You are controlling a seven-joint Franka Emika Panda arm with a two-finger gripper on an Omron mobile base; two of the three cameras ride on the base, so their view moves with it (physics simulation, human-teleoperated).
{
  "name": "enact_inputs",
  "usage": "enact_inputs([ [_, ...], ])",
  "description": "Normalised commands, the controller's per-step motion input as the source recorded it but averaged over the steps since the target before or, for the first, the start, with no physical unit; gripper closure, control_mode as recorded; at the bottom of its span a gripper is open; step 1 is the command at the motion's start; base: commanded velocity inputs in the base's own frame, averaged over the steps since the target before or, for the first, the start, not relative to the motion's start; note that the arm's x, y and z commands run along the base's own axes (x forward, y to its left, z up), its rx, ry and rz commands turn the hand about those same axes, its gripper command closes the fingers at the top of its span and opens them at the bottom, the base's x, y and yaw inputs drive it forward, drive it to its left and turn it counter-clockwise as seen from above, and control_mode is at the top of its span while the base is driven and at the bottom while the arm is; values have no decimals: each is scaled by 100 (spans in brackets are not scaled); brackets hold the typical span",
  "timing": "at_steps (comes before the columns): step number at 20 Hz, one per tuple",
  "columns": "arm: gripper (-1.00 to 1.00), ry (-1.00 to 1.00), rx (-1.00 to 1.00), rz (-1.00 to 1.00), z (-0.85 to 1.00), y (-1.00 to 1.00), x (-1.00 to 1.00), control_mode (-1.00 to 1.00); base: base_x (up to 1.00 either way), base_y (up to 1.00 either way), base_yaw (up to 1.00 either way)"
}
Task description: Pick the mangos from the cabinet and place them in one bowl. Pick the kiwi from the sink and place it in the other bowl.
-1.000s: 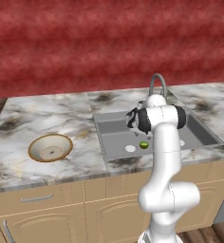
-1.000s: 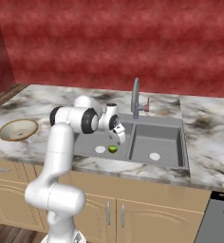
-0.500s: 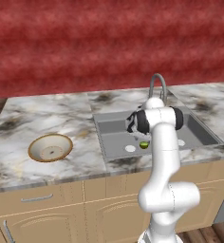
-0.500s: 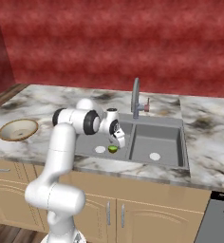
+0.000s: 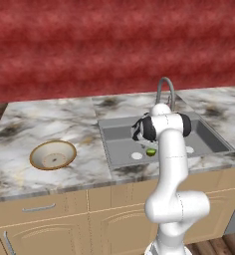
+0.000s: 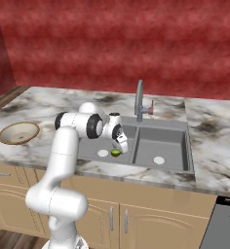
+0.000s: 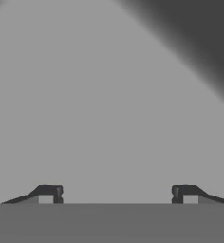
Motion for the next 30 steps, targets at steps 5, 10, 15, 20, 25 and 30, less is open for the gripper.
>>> enact_inputs([
  [5, -100, 4, 0, -2, -2, -8, 1, -100, 0, 0, 0],
  [10, -100, 7, 0, -2, 28, 0, 0, -100, 0, 0, 0],
  [15, -100, 8, -1, -4, 27, 0, 0, -100, 0, 0, 0],
  [20, -100, 17, 0, -10, 6, 0, -15, -100, 0, 0, 0],
  [25, -100, 7, 0, -13, 2, 1, -38, -100, 0, 0, 0],
  [30, -100, 3, 0, -11, 9, 2, -27, -100, 0, 0, 0],
])
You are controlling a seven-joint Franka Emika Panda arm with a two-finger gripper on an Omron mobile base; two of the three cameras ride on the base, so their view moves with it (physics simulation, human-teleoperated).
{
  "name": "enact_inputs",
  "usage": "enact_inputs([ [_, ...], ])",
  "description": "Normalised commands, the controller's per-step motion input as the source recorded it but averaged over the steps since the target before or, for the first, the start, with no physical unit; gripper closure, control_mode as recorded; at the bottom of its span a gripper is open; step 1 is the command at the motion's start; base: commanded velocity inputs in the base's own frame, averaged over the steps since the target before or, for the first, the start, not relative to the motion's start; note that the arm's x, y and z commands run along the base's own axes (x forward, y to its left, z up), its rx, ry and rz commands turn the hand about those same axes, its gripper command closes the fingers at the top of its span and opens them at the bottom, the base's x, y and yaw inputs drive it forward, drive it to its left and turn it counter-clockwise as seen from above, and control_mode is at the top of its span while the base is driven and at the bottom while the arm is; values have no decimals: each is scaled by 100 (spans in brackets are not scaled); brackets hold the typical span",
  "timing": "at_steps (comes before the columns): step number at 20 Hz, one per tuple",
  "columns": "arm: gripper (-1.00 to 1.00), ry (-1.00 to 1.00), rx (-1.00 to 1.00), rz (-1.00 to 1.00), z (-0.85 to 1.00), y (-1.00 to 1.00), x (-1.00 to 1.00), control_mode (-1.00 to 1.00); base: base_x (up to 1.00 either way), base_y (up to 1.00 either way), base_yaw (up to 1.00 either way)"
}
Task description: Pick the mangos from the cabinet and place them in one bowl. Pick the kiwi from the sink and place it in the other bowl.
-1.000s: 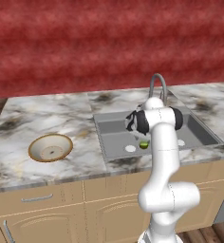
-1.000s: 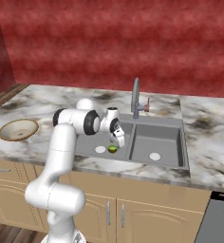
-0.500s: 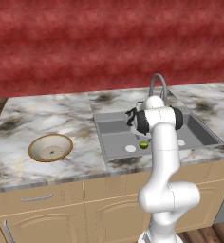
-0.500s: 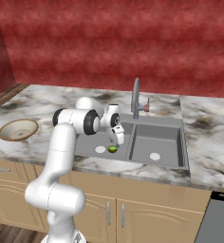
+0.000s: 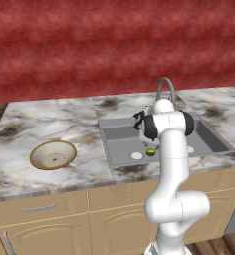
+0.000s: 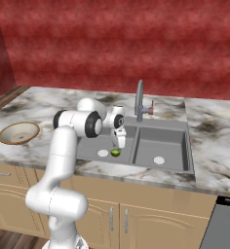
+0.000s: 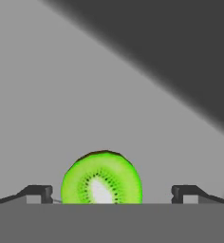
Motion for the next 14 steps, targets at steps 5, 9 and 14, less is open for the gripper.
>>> enact_inputs([
  [5, -100, -8, 0, -2, -5, 7, -13, -100, 0, 0, 0],
  [9, -100, -11, 0, -1, -19, 2, -24, -100, 0, 0, 0],
  [14, -100, -6, 0, 0, -26, 0, -21, -100, 0, 0, 0],
])
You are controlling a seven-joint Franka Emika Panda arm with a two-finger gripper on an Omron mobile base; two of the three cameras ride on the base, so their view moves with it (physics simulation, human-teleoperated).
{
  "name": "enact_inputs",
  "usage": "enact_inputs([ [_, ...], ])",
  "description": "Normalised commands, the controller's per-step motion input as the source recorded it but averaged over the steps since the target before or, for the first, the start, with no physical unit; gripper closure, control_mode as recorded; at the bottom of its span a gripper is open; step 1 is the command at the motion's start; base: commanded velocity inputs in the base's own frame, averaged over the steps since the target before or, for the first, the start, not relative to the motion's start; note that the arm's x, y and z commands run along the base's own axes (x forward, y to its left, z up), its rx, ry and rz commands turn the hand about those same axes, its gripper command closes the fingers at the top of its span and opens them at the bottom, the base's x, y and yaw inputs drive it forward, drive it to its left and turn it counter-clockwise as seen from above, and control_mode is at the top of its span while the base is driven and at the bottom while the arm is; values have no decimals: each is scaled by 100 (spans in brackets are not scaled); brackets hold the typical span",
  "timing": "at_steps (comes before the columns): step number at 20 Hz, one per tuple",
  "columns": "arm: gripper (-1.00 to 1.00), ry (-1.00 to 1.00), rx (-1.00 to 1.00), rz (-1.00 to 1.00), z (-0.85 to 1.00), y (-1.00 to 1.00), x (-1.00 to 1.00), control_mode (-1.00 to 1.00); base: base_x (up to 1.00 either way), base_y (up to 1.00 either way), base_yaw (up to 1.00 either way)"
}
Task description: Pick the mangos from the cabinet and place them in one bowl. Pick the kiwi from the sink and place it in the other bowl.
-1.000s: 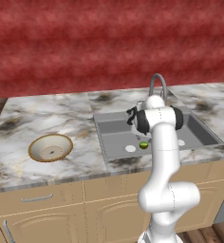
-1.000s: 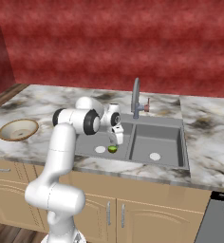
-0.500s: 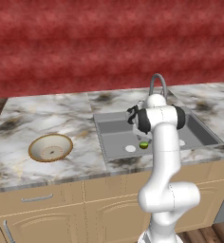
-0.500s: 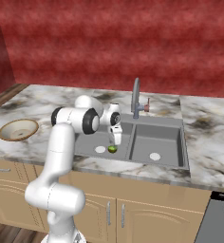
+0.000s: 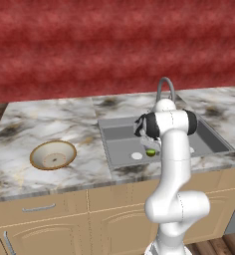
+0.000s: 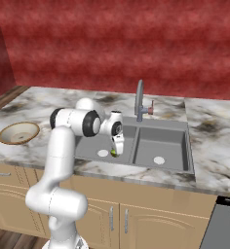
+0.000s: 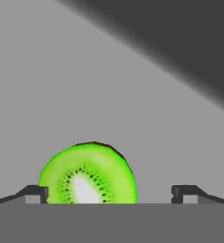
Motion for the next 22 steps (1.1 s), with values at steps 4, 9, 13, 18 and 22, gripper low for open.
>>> enact_inputs([
  [4, -100, -9, -1, 0, -27, 0, -8, -100, 0, 0, 0],
  [9, -100, -14, -1, 0, -14, 0, 0, -100, 0, 0, 0],
  [13, 100, -15, 0, 0, -8, 2, -5, -100, 0, 0, 0],
  [18, 100, -9, 0, 0, -4, 0, -3, -100, 0, 0, 0],
  [22, 100, -1, 0, 0, 0, 5, 7, -100, 0, 0, 0],
])
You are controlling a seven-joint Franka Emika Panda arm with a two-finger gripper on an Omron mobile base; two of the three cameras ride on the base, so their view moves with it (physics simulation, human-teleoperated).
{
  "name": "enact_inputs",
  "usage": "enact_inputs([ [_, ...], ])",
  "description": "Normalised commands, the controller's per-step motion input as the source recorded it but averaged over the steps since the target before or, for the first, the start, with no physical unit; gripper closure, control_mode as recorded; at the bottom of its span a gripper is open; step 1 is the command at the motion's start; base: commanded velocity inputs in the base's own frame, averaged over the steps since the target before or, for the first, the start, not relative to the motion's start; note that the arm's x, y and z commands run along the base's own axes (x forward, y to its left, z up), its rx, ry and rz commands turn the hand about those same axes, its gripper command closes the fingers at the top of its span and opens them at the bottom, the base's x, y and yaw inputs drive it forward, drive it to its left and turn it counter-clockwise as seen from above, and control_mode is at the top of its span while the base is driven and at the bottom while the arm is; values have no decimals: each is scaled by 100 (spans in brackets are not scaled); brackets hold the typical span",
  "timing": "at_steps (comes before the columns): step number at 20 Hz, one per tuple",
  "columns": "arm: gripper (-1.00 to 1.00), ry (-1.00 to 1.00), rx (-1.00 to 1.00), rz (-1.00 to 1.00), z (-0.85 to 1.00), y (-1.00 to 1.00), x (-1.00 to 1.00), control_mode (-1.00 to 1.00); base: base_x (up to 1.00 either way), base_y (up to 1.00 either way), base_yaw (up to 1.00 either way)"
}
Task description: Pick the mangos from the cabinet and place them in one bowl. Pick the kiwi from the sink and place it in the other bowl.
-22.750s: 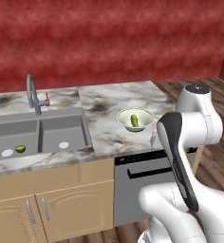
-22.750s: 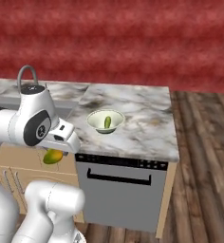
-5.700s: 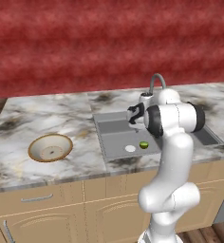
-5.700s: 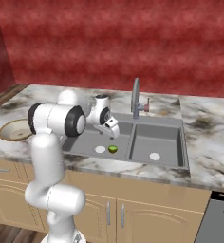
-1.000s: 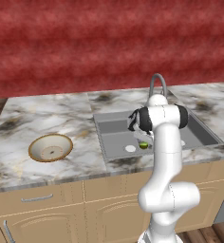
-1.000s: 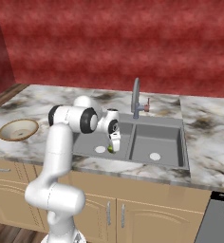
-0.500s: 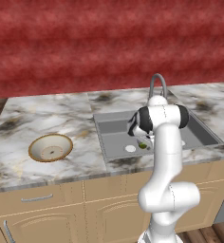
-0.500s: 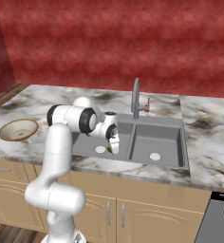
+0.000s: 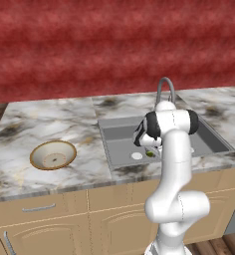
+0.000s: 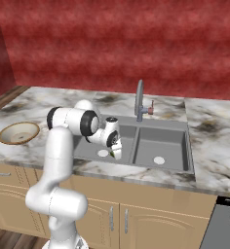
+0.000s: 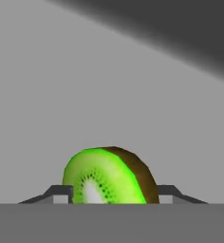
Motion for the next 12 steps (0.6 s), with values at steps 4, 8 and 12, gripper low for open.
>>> enact_inputs([
  [4, 100, 0, -3, 0, 18, 12, 6, -100, 0, 0, 0],
  [8, 100, 0, -2, 0, 56, 14, 2, -100, 0, 0, 0],
  [12, 100, 2, 0, 6, 67, 11, 0, -100, 0, 0, 0],
])
